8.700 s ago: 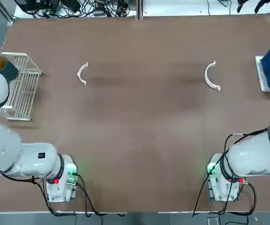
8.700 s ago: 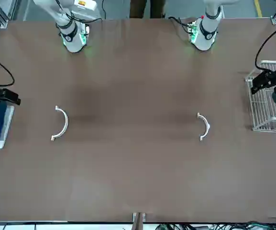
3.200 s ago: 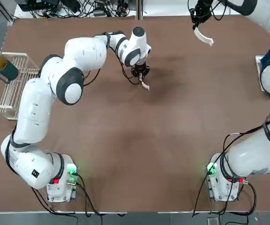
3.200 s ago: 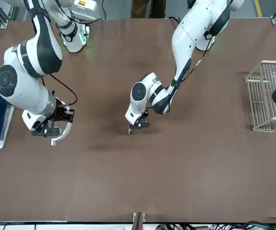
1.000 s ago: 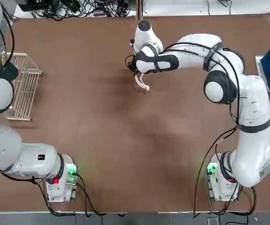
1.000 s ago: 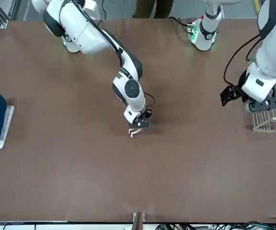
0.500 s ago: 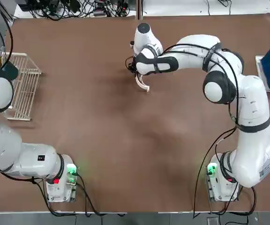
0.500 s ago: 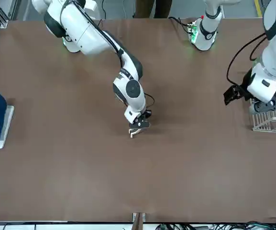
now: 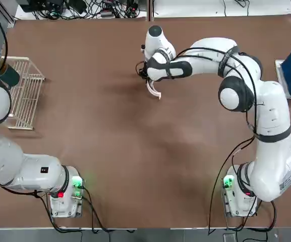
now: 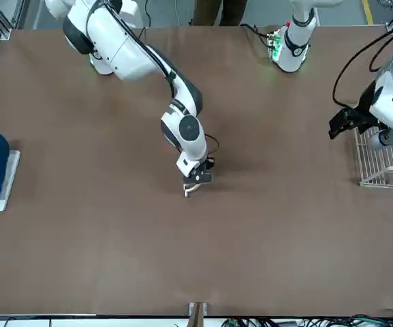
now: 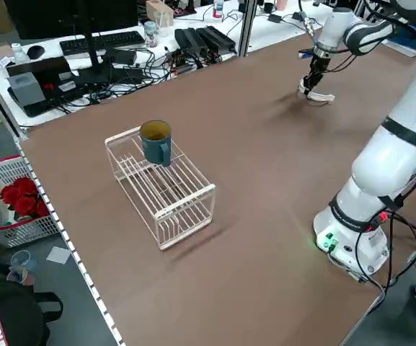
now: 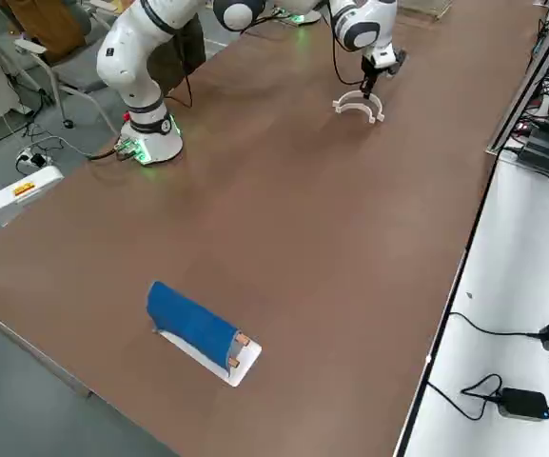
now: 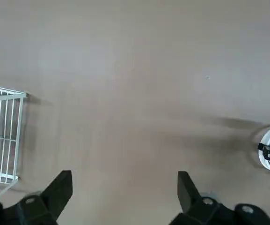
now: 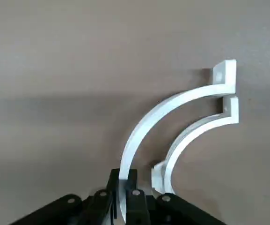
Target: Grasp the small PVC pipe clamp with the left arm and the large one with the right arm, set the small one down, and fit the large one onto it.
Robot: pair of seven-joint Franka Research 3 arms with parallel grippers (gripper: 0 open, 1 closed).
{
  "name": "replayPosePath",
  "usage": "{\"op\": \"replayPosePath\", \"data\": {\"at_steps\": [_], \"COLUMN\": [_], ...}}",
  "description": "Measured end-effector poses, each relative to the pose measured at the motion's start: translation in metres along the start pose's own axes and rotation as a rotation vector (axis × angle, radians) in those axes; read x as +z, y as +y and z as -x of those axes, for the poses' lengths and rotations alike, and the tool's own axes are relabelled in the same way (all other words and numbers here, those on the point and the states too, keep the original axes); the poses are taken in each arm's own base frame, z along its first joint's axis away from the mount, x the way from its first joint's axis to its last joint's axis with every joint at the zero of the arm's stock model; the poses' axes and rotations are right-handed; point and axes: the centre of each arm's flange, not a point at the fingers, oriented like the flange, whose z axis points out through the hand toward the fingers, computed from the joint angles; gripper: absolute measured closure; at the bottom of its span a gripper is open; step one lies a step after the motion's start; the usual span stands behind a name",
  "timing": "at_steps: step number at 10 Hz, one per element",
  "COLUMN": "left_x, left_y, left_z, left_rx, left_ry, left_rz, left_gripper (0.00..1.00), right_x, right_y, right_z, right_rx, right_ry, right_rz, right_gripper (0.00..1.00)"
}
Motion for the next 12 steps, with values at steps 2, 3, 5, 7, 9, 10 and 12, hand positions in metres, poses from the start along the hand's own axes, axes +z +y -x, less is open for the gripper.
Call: {"op": "replayPosePath", "data": {"at_steps": [2, 3, 5, 7, 9, 10, 12], "left_x": [-0.001, -0.003, -0.002, 0.003, 0.004, 0.003, -0.002], "left_y": [-0.007, -0.008, -0.009, -0.009, -0.008, -0.008, -0.008], "left_z": [-0.002, -0.003, -0.003, -0.005, -0.006, -0.006, -0.006], "left_rx": [0.0, -0.002, -0.001, -0.001, 0.0, 0.008, 0.041], "left_ry": [0.002, 0.005, 0.004, -0.004, -0.007, -0.005, 0.007], "left_rz": [0.0, 0.001, 0.001, 0.0, -0.001, 0.0, 0.003], "left_gripper": [0.01, 0.01, 0.01, 0.01, 0.0, 0.0, 0.0], "right_x": [0.0, 0.0, -0.005, -0.031, -0.088, -0.127, -0.217], "right_y": [0.001, 0.002, 0.003, 0.016, 0.034, 0.053, 0.113], "right_z": [-0.001, -0.002, -0.006, -0.021, -0.036, -0.048, -0.082], "right_rx": [0.003, -0.003, -0.006, 0.02, 0.056, 0.09, 0.19], "right_ry": [0.002, 0.008, 0.021, 0.012, 0.005, 0.012, 0.067], "right_rz": [0.001, 0.005, 0.01, 0.044, 0.101, 0.126, 0.135], "right_gripper": [0.85, 0.7, 0.41, 0.11, 0.0, 0.0, 0.0]}}
